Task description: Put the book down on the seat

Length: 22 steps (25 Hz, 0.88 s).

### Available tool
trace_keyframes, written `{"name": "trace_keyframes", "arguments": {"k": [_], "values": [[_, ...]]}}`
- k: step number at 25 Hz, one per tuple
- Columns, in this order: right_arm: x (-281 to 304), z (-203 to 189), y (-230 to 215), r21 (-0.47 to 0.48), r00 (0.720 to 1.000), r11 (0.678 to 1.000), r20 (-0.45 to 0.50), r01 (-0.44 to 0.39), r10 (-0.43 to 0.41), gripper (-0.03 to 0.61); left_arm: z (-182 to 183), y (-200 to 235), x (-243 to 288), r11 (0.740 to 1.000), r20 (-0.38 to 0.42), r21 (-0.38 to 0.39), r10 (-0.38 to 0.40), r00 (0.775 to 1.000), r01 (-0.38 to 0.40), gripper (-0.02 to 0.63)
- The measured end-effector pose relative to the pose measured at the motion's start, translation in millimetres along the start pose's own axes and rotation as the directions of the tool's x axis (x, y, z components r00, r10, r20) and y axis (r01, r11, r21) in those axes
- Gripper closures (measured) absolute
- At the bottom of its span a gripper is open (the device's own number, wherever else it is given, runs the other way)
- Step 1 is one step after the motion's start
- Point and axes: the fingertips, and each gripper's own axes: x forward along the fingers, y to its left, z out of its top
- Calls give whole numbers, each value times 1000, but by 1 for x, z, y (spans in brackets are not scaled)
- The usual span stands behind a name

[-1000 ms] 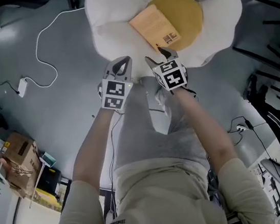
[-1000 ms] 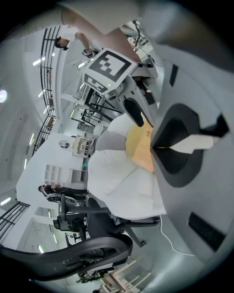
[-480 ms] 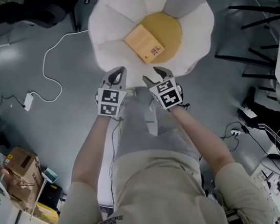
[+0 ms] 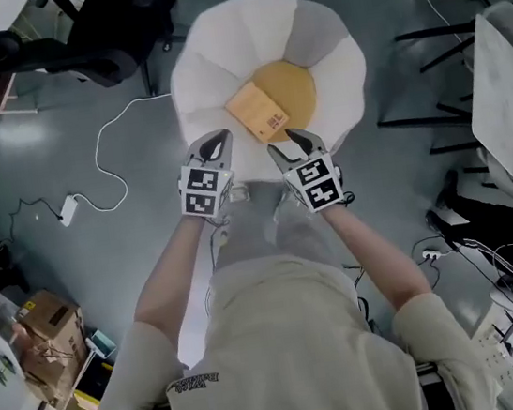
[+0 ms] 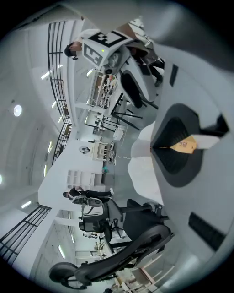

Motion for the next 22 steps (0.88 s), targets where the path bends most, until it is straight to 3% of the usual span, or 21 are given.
{"name": "trace_keyframes", "arguments": {"k": [6, 11, 17, 22], "values": [[-63, 70, -13, -87, 993, 993, 99, 77, -68, 377, 69, -24, -27, 998, 90, 54, -26, 996, 21, 603], [-118, 122, -10, -161, 971, 977, 216, 138, -101, 385, 120, -42, -52, 999, 192, 34, -36, 981, 30, 603], [-185, 170, -5, -182, 915, 960, 380, 215, -133, 394, 193, -53, -83, 997, 307, 75, -37, 951, 15, 603], [-235, 201, -8, -136, 842, 956, 516, 260, -155, 430, 242, -69, -119, 967, 382, 241, -20, 924, -79, 603]]}}
